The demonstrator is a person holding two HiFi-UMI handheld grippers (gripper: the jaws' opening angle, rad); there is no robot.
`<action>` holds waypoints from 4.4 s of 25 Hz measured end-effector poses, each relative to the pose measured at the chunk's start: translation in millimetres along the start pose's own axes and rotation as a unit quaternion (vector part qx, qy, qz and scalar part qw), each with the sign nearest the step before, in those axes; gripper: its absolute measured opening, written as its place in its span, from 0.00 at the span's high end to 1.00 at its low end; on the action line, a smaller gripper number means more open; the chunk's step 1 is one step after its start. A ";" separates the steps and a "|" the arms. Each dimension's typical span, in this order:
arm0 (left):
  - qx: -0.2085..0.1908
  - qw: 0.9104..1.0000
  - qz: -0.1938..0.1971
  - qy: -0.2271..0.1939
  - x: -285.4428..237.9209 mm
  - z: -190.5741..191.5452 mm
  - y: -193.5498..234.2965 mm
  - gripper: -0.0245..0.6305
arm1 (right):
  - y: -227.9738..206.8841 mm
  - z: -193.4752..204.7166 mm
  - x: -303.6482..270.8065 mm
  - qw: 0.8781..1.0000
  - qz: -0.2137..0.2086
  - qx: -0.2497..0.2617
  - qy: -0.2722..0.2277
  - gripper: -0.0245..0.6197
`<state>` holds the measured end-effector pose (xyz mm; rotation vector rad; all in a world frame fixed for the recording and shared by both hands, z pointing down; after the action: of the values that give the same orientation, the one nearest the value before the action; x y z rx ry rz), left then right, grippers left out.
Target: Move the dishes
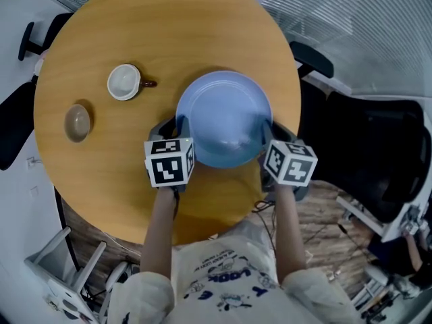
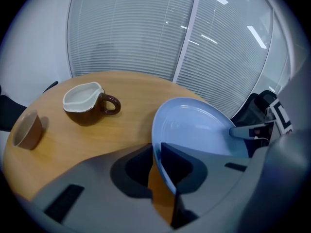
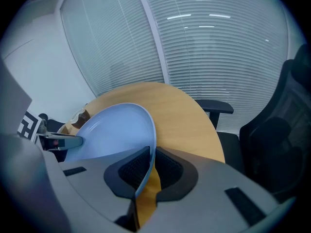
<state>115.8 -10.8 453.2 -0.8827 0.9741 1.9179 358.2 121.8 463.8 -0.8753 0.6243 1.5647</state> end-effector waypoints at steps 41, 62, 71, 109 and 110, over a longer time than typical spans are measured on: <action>0.036 0.992 -0.038 -0.118 44.1 -6.0 15.3 0.85 | 20.9 -34.6 37.7 0.990 0.012 0.119 -0.076 0.77; 0.125 0.972 -0.087 -0.180 164.6 56.0 114.7 0.96 | 204.6 -61.4 56.6 0.965 -0.098 0.203 -0.135 0.93; 0.124 0.973 -0.077 -0.176 192.8 57.2 177.9 0.96 | 285.2 -61.6 50.2 0.966 -0.107 0.199 -0.124 0.94; 0.149 0.979 -0.061 -0.127 162.4 29.5 343.4 0.96 | 455.7 -118.5 -74.5 0.983 -0.128 0.119 -0.060 0.92; 0.151 0.979 -0.062 -0.126 161.4 29.4 344.9 0.96 | 456.7 -119.2 -76.7 0.983 -0.126 0.120 -0.057 0.89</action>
<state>-261.8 -66.0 437.7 -0.4997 0.9976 1.6719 -63.8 -99.1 421.8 -0.6498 0.5815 1.2727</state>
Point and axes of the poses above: the fingertips, and each gripper's own axes: x backward along the fingers, y to its left, z out of its underside, the point moved 7 cm from there along x, backward along the fingers, and after that the axes turned 15 degrees about x, right-handed, at the moved point
